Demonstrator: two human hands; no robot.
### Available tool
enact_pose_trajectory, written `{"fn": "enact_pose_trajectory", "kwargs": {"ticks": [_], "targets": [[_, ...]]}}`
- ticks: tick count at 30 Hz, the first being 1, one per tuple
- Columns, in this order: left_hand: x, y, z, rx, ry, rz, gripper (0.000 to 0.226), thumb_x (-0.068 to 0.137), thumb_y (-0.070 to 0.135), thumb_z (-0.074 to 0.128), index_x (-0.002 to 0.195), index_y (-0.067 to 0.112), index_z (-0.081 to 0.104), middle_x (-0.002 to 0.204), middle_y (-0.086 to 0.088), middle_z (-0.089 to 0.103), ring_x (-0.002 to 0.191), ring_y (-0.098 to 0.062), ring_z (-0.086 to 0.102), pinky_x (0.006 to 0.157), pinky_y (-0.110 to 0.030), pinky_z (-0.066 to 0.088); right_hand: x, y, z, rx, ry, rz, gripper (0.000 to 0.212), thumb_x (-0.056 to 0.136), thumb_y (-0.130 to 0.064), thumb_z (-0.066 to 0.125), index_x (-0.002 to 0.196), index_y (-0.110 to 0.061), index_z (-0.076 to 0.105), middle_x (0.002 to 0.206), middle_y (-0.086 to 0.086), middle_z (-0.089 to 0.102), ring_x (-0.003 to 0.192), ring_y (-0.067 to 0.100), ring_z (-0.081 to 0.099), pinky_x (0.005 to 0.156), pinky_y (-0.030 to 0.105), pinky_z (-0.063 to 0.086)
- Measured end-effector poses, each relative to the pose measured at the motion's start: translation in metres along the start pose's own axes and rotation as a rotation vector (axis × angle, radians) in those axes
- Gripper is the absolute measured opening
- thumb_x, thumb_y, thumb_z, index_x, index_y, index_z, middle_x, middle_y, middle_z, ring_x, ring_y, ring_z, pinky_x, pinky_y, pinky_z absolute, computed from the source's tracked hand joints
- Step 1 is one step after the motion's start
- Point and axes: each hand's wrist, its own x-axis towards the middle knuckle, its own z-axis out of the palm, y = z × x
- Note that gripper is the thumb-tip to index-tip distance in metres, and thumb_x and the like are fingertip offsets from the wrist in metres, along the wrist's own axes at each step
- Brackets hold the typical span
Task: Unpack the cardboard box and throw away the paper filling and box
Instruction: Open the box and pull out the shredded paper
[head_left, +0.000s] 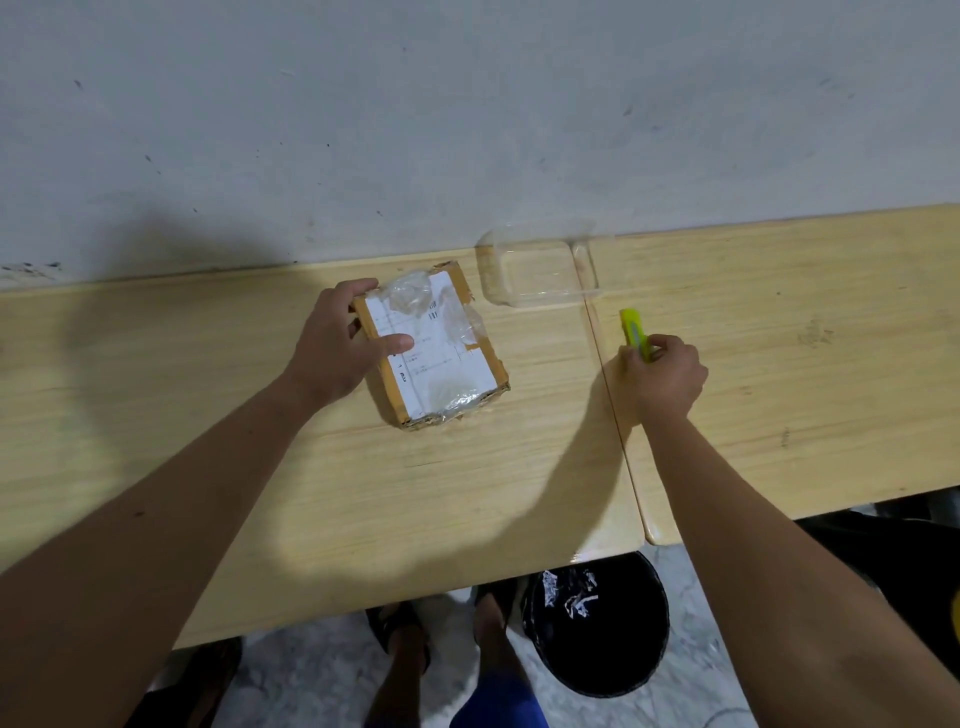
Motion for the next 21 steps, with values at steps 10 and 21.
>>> {"fn": "enact_pose_trajectory", "kwargs": {"ticks": [10,21], "targets": [[-0.008,-0.002,0.007,0.047,0.087,-0.137,0.099,0.065,0.051,0.083,0.148,0.013,0.042,0.148,-0.006,0.048,0.139,-0.025,0.045,0.114,-0.05,0.044,-0.049,-0.063,0.004,0.314,-0.053,-0.586,0.037,0.09,-0.035,0.073,0.124,-0.024,0.064,0.112,-0.002,0.061,0.102,0.017,0.057,0.087,0.032,0.048],[-0.068,0.054,0.084,0.288,0.323,-0.266,0.161,0.035,0.086,0.08,0.157,0.004,0.014,0.152,-0.015,0.027,0.143,-0.032,0.026,0.114,-0.042,0.036,-0.034,-0.135,0.005,0.006,-0.618,-1.089,0.069,0.088,-0.007,0.073,0.143,-0.043,0.052,0.14,-0.006,0.05,0.101,0.015,0.065,0.088,0.036,0.057]]}}
